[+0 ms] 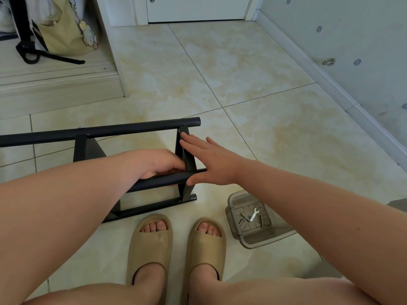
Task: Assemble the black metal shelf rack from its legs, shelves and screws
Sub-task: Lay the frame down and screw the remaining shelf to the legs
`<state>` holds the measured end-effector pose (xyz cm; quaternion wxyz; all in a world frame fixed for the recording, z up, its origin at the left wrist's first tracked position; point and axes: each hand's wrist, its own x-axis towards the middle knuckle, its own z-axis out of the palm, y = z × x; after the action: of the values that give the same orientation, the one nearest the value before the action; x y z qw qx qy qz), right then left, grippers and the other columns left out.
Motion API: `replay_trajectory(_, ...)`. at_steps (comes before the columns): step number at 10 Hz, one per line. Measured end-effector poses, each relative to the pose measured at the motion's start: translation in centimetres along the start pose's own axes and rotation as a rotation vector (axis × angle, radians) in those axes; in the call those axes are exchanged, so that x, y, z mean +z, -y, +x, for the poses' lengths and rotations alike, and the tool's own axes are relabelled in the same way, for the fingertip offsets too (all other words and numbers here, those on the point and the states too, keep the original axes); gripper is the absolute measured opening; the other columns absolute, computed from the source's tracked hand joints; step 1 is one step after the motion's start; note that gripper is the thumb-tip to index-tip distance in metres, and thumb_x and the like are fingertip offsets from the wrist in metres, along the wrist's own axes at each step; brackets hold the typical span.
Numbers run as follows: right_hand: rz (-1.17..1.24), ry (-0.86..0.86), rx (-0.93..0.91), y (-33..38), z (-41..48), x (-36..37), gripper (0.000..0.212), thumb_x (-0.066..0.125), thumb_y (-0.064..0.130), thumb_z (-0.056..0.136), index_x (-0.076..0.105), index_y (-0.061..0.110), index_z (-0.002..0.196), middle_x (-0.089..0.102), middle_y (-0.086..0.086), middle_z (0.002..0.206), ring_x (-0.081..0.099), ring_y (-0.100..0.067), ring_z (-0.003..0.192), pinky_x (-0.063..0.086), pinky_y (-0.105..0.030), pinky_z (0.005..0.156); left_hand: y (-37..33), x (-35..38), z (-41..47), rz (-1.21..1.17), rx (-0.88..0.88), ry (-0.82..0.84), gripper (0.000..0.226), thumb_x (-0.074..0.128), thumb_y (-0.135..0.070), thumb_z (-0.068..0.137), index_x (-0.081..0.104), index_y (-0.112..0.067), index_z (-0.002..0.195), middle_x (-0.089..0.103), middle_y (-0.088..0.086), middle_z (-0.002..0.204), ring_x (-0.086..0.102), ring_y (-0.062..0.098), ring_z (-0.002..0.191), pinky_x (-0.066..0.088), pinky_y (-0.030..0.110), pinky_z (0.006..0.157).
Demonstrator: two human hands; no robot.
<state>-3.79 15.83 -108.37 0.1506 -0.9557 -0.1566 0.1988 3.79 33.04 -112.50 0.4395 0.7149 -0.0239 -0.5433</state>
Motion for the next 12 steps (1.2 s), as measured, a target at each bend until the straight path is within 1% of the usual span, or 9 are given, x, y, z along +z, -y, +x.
replay_trajectory(2,-0.006,0.007,0.004,-0.09,0.02,0.04,0.103,0.067,0.055,0.090,0.003,0.019,0.162,-0.011,0.007,0.169,-0.007,-0.009,0.155,-0.006,-0.036,0.126,0.22,-0.32,-0.13,-0.098,0.043,0.069,0.017,0.058,0.002,0.091,0.068,-0.002,0.104,0.073,0.012,0.074,0.070,0.019,0.062,0.055,0.025,0.059)
replay_trajectory(3,-0.009,0.005,0.003,-0.07,0.06,0.06,0.103,0.067,0.055,0.090,0.003,0.018,0.162,-0.011,0.007,0.169,-0.007,-0.009,0.155,-0.006,-0.036,0.126,0.20,-0.39,-0.09,-0.136,0.005,0.096,0.015,0.055,0.000,0.094,0.068,-0.005,0.099,0.073,0.011,0.076,0.069,0.019,0.067,0.056,0.030,0.071)
replay_trajectory(4,-0.006,0.000,0.001,-0.04,0.02,0.06,0.103,0.067,0.055,0.090,0.004,0.018,0.162,-0.010,0.006,0.169,-0.007,-0.009,0.155,-0.007,-0.036,0.125,0.11,-0.25,-0.18,-0.120,-0.101,0.086,0.015,0.058,-0.014,0.096,0.071,-0.009,0.099,0.074,0.007,0.082,0.069,0.017,0.076,0.057,0.033,0.076)
replay_trajectory(5,-0.001,-0.001,0.001,0.02,-0.06,0.06,0.103,0.068,0.054,0.090,0.004,0.018,0.162,-0.010,0.006,0.169,-0.008,-0.009,0.155,-0.008,-0.035,0.125,0.01,0.00,-0.23,-0.041,-0.123,0.043,0.017,0.062,-0.022,0.094,0.074,-0.011,0.102,0.075,0.005,0.086,0.071,0.015,0.079,0.058,0.030,0.067)
replay_trajectory(7,-0.010,0.003,0.002,-0.01,-0.04,-0.12,0.103,0.068,0.054,0.090,0.004,0.018,0.162,-0.010,0.005,0.169,-0.007,-0.010,0.155,-0.006,-0.037,0.126,-0.02,0.19,-0.26,-0.044,-0.039,0.026,0.010,0.062,-0.013,0.094,0.070,-0.008,0.098,0.069,0.009,0.076,0.062,0.019,0.068,0.054,0.031,0.072)
replay_trajectory(9,-0.008,0.004,0.003,0.07,0.00,-0.07,0.103,0.067,0.055,0.090,0.004,0.018,0.162,-0.010,0.006,0.169,-0.007,-0.009,0.155,-0.006,-0.037,0.126,0.04,-0.15,-0.26,-0.111,-0.011,0.084,0.011,0.057,-0.001,0.094,0.066,-0.006,0.093,0.068,0.016,0.086,0.062,0.026,0.078,0.051,0.040,0.087)
replay_trajectory(10,-0.008,0.003,0.006,0.07,0.03,-0.15,0.103,0.067,0.054,0.090,0.004,0.018,0.162,-0.010,0.006,0.169,-0.007,-0.009,0.155,-0.006,-0.037,0.126,0.09,-0.37,-0.32,-0.147,-0.017,0.123,0.014,0.053,-0.001,0.095,0.065,-0.008,0.097,0.069,0.013,0.088,0.064,0.024,0.081,0.051,0.038,0.085)
replay_trajectory(11,-0.004,0.002,0.007,0.11,0.00,-0.18,0.102,0.068,0.054,0.090,0.004,0.019,0.162,-0.010,0.006,0.169,-0.007,-0.008,0.155,-0.006,-0.037,0.126,0.06,-0.29,-0.30,-0.120,-0.061,0.107,0.017,0.053,-0.015,0.099,0.069,-0.011,0.104,0.072,0.006,0.086,0.065,0.019,0.082,0.055,0.035,0.081)
replay_trajectory(12,-0.005,0.006,0.008,0.14,-0.09,-0.10,0.102,0.068,0.054,0.090,0.004,0.019,0.162,-0.011,0.006,0.169,-0.007,-0.008,0.155,-0.006,-0.037,0.126,-0.08,-0.07,-0.28,-0.059,-0.064,0.070,0.016,0.061,-0.020,0.096,0.072,-0.011,0.103,0.072,0.003,0.079,0.066,0.015,0.071,0.057,0.030,0.071)
